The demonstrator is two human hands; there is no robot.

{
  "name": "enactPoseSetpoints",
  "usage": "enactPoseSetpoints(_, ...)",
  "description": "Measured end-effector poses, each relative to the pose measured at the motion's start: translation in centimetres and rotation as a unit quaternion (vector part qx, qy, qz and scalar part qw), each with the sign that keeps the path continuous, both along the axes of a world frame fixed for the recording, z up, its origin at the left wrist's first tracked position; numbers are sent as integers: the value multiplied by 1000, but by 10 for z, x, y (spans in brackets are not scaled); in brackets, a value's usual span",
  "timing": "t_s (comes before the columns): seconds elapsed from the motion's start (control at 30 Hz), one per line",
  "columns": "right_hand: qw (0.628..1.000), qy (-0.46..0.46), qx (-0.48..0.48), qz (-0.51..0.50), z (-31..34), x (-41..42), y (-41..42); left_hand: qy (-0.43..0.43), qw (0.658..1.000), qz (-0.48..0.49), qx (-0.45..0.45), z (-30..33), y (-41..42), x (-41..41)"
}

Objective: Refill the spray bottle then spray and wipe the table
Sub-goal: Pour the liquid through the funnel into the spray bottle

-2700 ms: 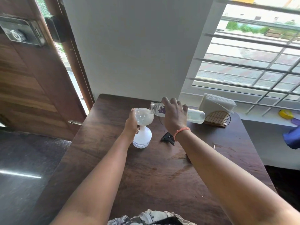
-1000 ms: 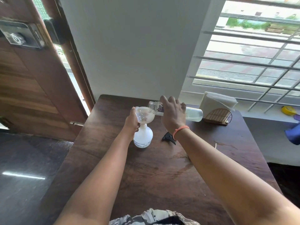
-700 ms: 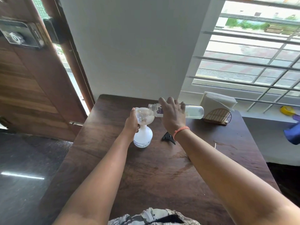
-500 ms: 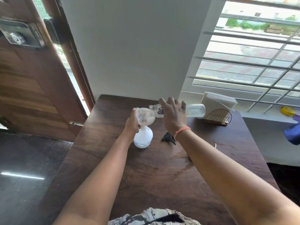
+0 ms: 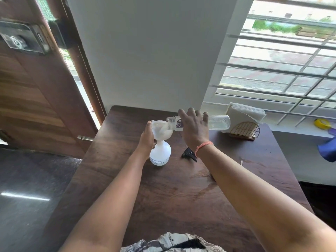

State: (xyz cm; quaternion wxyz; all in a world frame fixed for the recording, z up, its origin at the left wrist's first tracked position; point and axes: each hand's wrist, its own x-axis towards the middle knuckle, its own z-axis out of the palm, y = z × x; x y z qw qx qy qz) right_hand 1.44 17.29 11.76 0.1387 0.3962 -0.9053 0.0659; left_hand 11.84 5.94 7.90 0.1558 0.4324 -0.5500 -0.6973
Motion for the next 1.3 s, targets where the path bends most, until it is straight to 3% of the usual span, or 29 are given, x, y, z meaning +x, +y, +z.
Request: enactPoseSetpoints(1.3,997,-57,-50,-27,-2,0,5,0,999,27,19,0,-6,-8)
